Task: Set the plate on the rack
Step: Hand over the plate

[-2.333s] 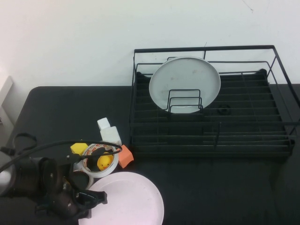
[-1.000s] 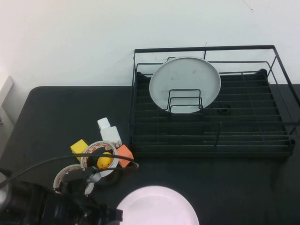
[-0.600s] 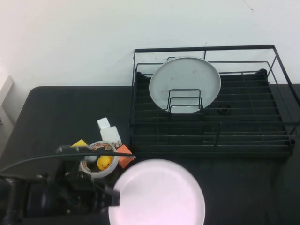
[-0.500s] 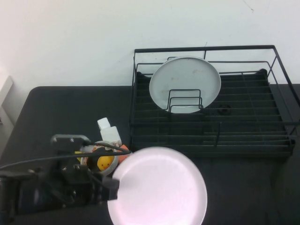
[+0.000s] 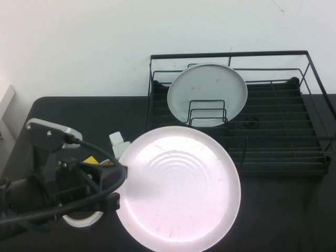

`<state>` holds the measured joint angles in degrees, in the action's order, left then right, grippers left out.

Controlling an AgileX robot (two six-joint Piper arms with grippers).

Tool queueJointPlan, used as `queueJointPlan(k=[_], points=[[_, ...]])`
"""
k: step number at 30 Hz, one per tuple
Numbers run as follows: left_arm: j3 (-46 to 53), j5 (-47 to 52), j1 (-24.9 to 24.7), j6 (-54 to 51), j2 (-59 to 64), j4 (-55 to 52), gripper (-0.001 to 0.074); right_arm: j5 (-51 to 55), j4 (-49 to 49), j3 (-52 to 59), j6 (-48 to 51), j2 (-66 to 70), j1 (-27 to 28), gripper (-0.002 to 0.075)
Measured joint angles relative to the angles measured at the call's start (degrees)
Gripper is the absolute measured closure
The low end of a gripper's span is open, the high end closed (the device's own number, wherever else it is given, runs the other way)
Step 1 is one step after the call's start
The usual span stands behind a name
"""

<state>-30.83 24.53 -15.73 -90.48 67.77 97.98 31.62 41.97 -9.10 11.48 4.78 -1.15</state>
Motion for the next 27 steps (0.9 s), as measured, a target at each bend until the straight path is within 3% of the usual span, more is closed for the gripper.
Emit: queueJointPlan(k=[5, 7, 11, 14, 21, 27], points=[[0.0, 0.44, 0.0, -0.62, -3.66, -0.27, 0.073, 4.35, 5.4, -8.17, 13.28, 12.87, 0.0, 0.0608], [0.0, 0.55, -0.1, -0.72, -5.0, -0.29, 0.073, 4.83, 9.54, -11.34, 19.49, 18.38, 0.0, 0.0515], [0.0, 0.55, -2.41, -1.13, -6.96, -0.29, 0.073, 6.76, 19.4, -18.68, 34.47, 29.96, 0.0, 0.0253], [0.1, -0.45, -5.88, -2.89, -8.12, -0.29, 0.073, 12.14, 25.62, -24.58, 44.89, 39.11, 0.0, 0.0154], [0.3, -8.17, -13.44, -5.69, -8.35, -0.38, 0.073, 26.47, 30.46, -38.25, 55.38, 56.2, 0.0, 0.0116], [0.44, -8.77, -14.81, -6.48, -8.35, -0.38, 0.073, 28.73, 29.53, -42.08, 58.05, 63.62, -3.9, 0.0116]])
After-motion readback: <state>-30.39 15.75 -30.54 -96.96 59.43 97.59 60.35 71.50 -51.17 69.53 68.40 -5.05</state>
